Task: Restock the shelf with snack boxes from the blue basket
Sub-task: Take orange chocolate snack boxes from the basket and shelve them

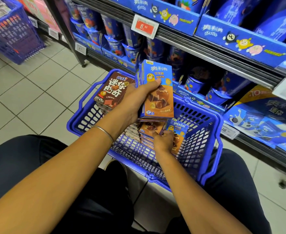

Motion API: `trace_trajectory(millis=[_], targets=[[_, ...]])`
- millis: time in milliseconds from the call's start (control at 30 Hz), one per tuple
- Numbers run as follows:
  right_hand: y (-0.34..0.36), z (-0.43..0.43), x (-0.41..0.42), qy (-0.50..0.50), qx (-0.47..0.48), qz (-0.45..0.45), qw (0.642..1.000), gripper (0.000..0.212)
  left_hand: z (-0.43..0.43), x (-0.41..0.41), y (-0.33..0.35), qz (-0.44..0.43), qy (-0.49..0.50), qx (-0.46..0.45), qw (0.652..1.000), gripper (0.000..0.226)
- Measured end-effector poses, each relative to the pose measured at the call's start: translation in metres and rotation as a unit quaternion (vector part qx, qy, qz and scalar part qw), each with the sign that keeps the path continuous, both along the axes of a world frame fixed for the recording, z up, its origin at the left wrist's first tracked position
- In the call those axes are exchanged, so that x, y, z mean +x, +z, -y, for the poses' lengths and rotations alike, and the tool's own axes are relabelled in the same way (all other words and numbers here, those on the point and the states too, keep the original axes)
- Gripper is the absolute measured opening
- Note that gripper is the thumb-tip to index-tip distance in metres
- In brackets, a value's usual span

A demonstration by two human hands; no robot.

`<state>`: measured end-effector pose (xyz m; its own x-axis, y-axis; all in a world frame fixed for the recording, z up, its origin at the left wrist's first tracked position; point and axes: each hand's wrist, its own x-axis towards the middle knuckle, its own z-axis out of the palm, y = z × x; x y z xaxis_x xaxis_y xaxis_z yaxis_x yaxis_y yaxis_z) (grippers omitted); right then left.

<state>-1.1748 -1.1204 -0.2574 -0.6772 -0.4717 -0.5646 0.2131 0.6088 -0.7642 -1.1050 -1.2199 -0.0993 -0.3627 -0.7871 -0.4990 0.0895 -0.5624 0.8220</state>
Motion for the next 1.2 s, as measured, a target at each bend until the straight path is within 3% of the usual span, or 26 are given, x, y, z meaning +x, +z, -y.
trace_trajectory(millis=[133,200,300,400,533,667,800,1033,1200], targets=[[0.011,-0.004,-0.01,-0.076,-0.082,0.059,0.992,0.03,0.004,0.0,-0.001,-0.002,-0.004,0.003,1.0,0.049],[0.02,-0.01,-0.01,-0.141,-0.154,0.032,0.977,0.024,0.007,0.001,0.0,-0.002,-0.002,-0.001,1.0,0.048],[0.04,-0.023,-0.006,-0.213,-0.227,-0.015,0.95,0.037,0.015,0.003,0.002,-0.015,0.02,0.0,1.0,0.05],[0.059,-0.025,-0.012,-0.244,-0.312,-0.016,0.918,0.039,0.022,0.006,0.003,-0.055,0.04,0.022,0.997,0.039],[0.092,-0.02,-0.031,-0.269,-0.359,0.004,0.894,0.036,0.027,0.009,0.002,-0.085,0.063,0.04,0.994,0.034],[0.121,-0.013,-0.044,-0.219,-0.399,0.078,0.887,0.027,0.017,0.004,-0.004,0.001,0.069,-0.005,0.998,0.052],[0.137,-0.003,-0.04,-0.121,-0.391,0.111,0.906,0.01,0.005,-0.001,-0.007,0.029,0.025,-0.046,0.998,0.05],[0.147,-0.001,-0.039,0.017,-0.338,0.18,0.924,0.027,0.004,-0.004,-0.004,0.058,-0.015,-0.039,0.997,0.079],[0.149,-0.002,-0.038,0.014,-0.311,0.17,0.935,0.029,-0.001,-0.009,0.0,0.057,-0.026,-0.059,0.996,0.098]])
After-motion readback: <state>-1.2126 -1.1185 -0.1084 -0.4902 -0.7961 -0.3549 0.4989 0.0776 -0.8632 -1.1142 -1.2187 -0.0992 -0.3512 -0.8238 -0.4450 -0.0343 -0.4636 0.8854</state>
